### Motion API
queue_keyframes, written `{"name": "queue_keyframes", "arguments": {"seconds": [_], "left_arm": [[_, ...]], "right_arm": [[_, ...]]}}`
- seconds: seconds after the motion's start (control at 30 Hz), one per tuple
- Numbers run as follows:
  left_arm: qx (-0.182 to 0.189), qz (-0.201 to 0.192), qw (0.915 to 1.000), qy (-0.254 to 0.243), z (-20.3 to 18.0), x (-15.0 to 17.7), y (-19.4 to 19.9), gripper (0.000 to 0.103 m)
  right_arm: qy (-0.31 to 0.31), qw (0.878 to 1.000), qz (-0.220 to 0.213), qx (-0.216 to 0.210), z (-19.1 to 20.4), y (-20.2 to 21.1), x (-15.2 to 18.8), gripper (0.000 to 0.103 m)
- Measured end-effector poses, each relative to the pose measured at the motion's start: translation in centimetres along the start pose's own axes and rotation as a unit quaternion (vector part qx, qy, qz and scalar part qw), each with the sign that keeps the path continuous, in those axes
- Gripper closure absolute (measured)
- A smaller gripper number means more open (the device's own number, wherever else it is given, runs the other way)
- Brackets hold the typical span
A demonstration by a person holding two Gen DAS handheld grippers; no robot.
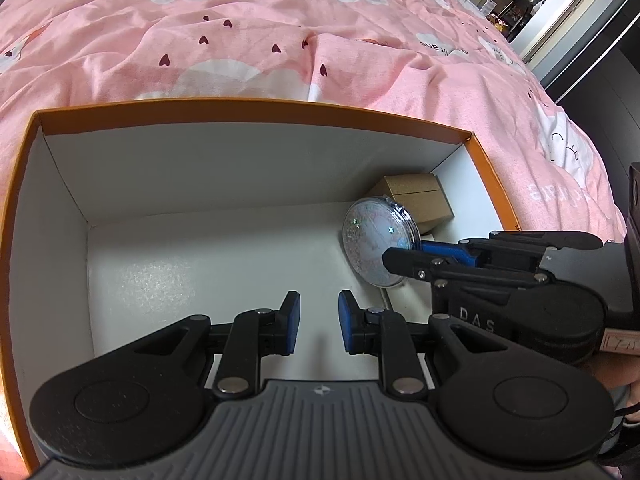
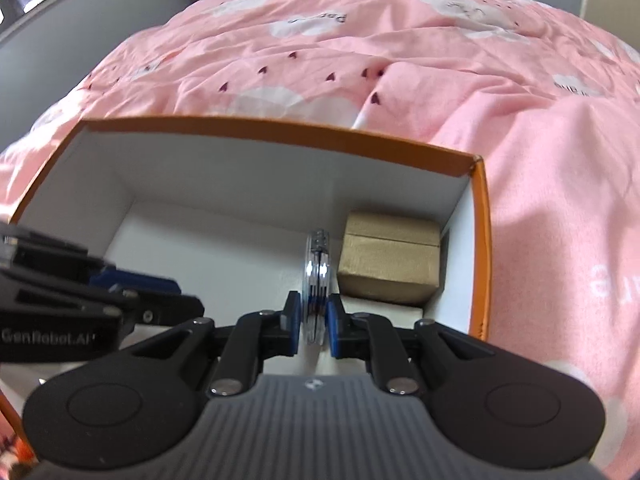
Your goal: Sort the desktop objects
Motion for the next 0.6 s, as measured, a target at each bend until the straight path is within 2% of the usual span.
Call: {"name": "queue_keyframes", "arguments": {"seconds": [0.2, 0.33, 0.6], "left_arm": [[0.002, 0.001, 1.0000, 0.000, -0.1, -0.1, 0.0, 0.079], [0.003, 0.000, 1.0000, -0.001, -0.1, -0.1, 0.1, 0.080], [0.003, 0.001, 1.0000, -0.001, -0.2, -0.1, 0.1, 0.079]], "right_arm": [[-0.015, 1.000, -0.006, 0.018, 0.0, -0.5, -1.0, 0.089], [-0.056, 0.998, -0.003, 0.003, -0.7, -0.8, -1.4, 0.088], [-0.062, 0.998, 0.013, -0.011, -0.4, -0.9, -0.9, 0.085]]}}
Point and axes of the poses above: each gripper's, at about its wrist camera, not at the fingertips, and y roughly against the way its jaws point, z to its left, x to its underside, the point moved 10 cm from there along -y, roughly the way its jaws point, and after that the axes turned 5 degrees about z, right-handed, at the moved point
